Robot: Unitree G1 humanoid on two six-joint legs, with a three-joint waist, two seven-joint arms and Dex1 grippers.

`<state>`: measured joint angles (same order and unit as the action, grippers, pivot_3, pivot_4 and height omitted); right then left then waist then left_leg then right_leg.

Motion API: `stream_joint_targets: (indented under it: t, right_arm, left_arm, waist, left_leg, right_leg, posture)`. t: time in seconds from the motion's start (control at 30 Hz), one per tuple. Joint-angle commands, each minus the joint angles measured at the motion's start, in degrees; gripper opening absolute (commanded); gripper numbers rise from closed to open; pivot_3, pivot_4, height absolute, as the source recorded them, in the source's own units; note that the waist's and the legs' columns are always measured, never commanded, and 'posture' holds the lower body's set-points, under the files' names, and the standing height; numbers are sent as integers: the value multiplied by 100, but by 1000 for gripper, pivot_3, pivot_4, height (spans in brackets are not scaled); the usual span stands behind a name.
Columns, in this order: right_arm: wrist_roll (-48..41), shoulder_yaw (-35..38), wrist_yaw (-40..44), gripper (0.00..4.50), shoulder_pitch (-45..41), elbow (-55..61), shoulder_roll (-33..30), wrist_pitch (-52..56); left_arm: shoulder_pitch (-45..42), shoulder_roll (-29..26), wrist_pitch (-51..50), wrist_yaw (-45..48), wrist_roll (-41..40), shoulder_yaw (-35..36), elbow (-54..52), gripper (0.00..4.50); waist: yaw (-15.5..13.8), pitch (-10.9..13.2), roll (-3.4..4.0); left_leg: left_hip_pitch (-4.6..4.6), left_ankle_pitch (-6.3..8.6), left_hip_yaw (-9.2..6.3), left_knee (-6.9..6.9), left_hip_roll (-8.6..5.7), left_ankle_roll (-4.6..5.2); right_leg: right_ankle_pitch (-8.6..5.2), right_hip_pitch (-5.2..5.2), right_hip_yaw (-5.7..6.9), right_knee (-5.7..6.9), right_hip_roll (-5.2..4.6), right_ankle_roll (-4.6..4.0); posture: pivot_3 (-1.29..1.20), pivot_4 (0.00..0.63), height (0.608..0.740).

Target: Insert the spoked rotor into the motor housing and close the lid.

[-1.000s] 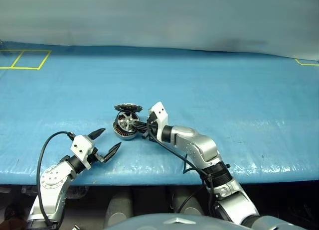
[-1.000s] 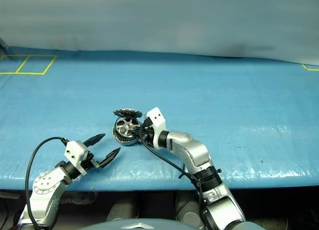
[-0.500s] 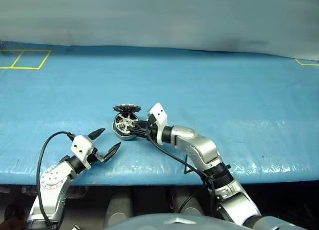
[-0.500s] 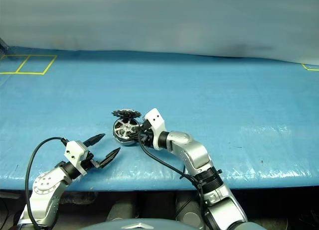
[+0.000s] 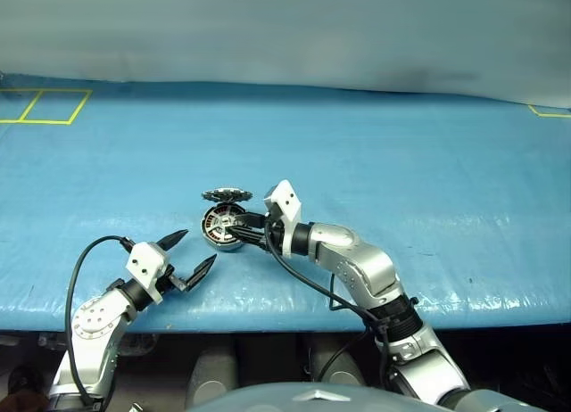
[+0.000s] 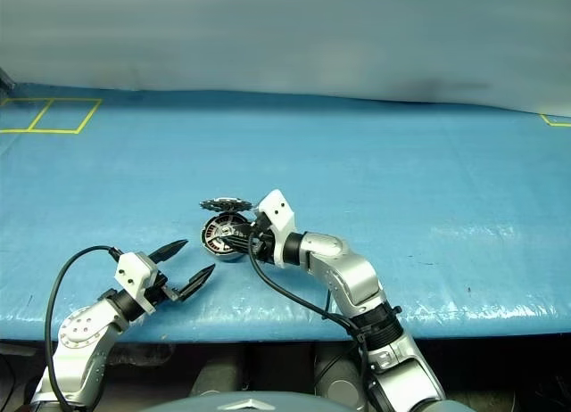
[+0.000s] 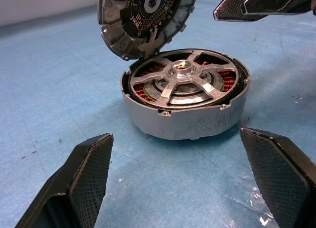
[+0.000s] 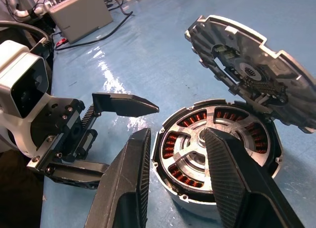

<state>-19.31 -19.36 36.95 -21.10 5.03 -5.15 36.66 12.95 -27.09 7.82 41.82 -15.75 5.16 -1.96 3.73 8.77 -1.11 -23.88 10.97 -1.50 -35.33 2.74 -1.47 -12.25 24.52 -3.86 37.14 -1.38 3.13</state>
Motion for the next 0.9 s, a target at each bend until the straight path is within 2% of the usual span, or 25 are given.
stream_joint_targets:
  t: [0.03, 0.17, 0.37, 0.9]
  right_arm:
    - [131, 170, -162, 1815, 30, 69, -119, -159]
    - [3, 353, -161, 1815, 125, 65, -166, -164]
    - [119, 215, -136, 19, -14, -174, -51, -282]
    - [752, -114, -220, 19, -649, -1829, 502, -750]
  left_arm:
    - [-16, -20, 75, 27, -18, 57, -84, 4500]
    - [-12, -18, 76, 35, -21, 58, -76, 4500]
    - [-73, -2, 94, 45, -6, 50, -23, 4500]
    - [65, 31, 172, -82, 18, 80, -100, 4500]
  waist:
    - [-1, 0, 0]
    - [-15, 0, 0]
    - [5, 0, 0]
    - [15, 0, 0]
  left_leg:
    - [0, 0, 0, 0, 0, 0]
    - [-1, 0, 0, 1, 0, 0]
    - [1, 0, 1, 3, 1, 0]
    - [2, 0, 1, 3, 1, 0]
  right_leg:
    - [0, 0, 0, 0, 0, 0]
    - [0, 0, 0, -2, -1, 0]
    - [0, 1, 0, -1, 2, 0]
    - [0, -1, 0, 0, 2, 0]
  posture:
    - [0, 150, 740]
    - [0, 150, 740]
    - [0, 150, 740]
    - [0, 150, 740]
